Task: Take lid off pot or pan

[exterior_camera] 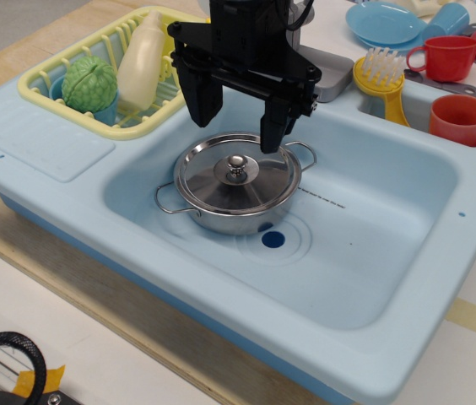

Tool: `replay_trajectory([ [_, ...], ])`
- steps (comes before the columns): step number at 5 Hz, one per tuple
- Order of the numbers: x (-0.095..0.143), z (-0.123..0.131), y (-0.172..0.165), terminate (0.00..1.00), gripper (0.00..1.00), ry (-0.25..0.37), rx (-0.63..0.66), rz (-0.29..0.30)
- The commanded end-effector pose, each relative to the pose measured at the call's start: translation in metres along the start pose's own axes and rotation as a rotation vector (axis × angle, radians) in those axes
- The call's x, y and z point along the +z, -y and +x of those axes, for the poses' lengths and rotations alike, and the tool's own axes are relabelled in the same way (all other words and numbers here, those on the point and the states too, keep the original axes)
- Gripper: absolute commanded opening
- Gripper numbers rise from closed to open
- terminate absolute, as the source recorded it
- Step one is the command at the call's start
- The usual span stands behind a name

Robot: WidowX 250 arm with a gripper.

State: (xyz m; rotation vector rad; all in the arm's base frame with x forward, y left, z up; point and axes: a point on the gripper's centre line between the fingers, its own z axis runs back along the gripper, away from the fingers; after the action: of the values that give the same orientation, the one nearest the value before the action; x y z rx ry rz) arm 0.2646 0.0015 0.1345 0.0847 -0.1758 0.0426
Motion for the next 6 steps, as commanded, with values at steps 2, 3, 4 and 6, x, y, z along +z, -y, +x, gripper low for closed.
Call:
replay_trajectory([
  [2,-0.012,0.002,-0.003,0.00,1.00,-0.012,0.026,-0.003],
  [3,-0.019,0.003,-0.005,0.00,1.00,-0.038,0.038,-0.005],
  [4,-0.027,0.002,-0.008,0.00,1.00,-0.040,0.056,-0.009],
  [6,-0.039,0.000,-0.013,0.00,1.00,-0.043,0.060,-0.025],
])
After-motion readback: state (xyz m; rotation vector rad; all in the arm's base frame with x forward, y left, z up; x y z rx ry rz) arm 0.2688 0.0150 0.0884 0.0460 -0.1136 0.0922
